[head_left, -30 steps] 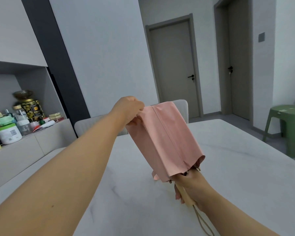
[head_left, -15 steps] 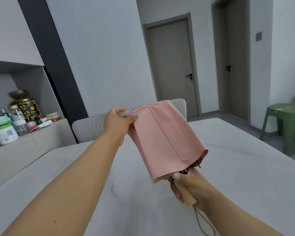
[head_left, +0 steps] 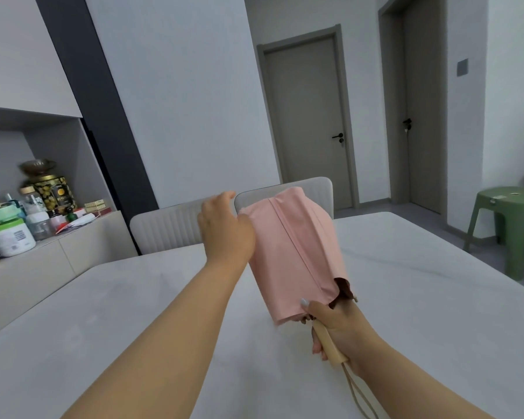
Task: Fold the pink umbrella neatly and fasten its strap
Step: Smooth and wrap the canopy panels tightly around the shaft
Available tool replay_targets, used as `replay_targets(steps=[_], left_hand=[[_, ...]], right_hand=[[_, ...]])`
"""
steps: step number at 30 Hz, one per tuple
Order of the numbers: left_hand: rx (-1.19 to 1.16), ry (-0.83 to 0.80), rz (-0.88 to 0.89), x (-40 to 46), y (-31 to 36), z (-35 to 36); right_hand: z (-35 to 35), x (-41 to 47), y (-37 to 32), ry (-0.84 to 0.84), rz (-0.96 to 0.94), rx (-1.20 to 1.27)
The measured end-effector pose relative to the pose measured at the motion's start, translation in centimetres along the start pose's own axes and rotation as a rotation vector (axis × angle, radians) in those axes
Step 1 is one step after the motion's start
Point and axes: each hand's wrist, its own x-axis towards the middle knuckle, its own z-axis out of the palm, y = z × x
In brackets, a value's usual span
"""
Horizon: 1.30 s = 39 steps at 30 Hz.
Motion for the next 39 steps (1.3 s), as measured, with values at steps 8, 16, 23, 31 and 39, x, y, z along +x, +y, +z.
replay_targets(steps=[8,16,23,31,39], left_hand=[[0.045,-0.415,0.032,-4.2,-0.3,4.5],[-0.714,-0.334,-0.391,-5.9,-1.9,4.9],[-1.068,-0.388,-0.628,-5.7,-2.6,4.9],[-1.098,-0.381,-0.645,-6.1,-1.7,4.6],[-0.979,-0.432,-0.659,-5.6,-2.0,3.9]], right_hand=[[0.3,-0.2,-0.1,0.009,0.026,-0.029],[1.0,-0.5,-0.1,-0.064,0.042,-0.001],[0.7,-0.7,-0.4,-0.119,0.128,0.065],[0.7,-0.9,-0.6,-0.238,0.185,0.417],[-0.1,-0.9,-0.7,-0.211,0.061,0.308]])
